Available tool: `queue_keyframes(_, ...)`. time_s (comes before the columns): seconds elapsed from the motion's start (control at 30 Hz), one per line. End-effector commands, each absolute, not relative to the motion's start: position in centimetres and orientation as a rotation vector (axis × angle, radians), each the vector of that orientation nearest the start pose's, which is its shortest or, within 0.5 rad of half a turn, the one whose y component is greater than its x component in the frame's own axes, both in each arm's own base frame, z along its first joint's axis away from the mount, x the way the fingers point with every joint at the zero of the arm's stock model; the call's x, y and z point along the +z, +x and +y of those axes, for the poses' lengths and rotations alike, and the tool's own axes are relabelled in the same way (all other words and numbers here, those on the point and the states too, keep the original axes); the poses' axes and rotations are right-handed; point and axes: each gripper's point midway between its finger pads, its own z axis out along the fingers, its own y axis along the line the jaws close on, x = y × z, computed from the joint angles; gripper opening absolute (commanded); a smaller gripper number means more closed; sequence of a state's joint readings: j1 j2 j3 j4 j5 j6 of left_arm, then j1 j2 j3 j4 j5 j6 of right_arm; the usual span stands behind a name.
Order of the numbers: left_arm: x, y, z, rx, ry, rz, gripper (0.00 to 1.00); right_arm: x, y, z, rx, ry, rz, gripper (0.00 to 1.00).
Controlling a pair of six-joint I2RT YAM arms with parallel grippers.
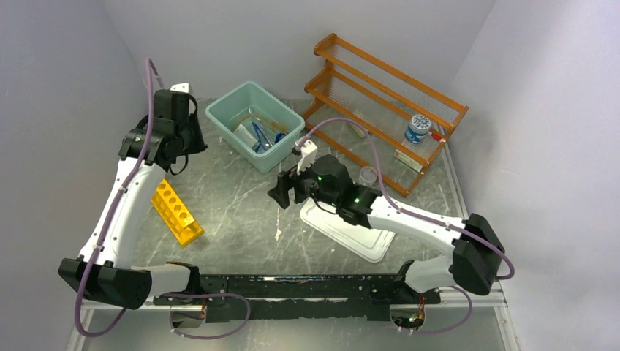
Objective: Organize the chemistry lab equipment
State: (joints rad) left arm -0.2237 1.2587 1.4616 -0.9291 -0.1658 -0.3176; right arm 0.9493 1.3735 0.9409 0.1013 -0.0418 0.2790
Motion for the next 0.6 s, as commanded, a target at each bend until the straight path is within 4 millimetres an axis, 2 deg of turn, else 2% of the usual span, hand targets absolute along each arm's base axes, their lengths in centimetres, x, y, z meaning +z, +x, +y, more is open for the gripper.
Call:
queue_keyframes(0.0, 29.4, 32.4, 1.6, 0.261, -0.419, 2.164, 0.10, 20.0, 23.4, 34.8, 0.865, -0.574, 1.916, 0.81)
queue_keyframes(0.17, 29.1, 32.3, 6.7, 0.370, -0.633, 2.104, 0.09, 19.0, 21.8, 34.3, 0.924, -0.581, 1.936, 0.81)
queue_keyframes(0.37, 28.0, 32.3, 11.5, 0.376, -0.853, 2.045, 0.08, 17.6, 21.0, 33.7, 0.946, -0.579, 1.964, 0.80)
queue_keyframes(0.47, 26.7, 32.7, 12.6, 0.354, -0.906, 2.031, 0.07, 17.3, 20.7, 33.7, 0.964, -0.581, 1.963, 0.80)
queue_keyframes(0.57, 25.2, 33.1, 12.8, 0.330, -0.926, 2.024, 0.07, 17.1, 20.6, 33.6, 0.966, -0.585, 1.963, 0.80)
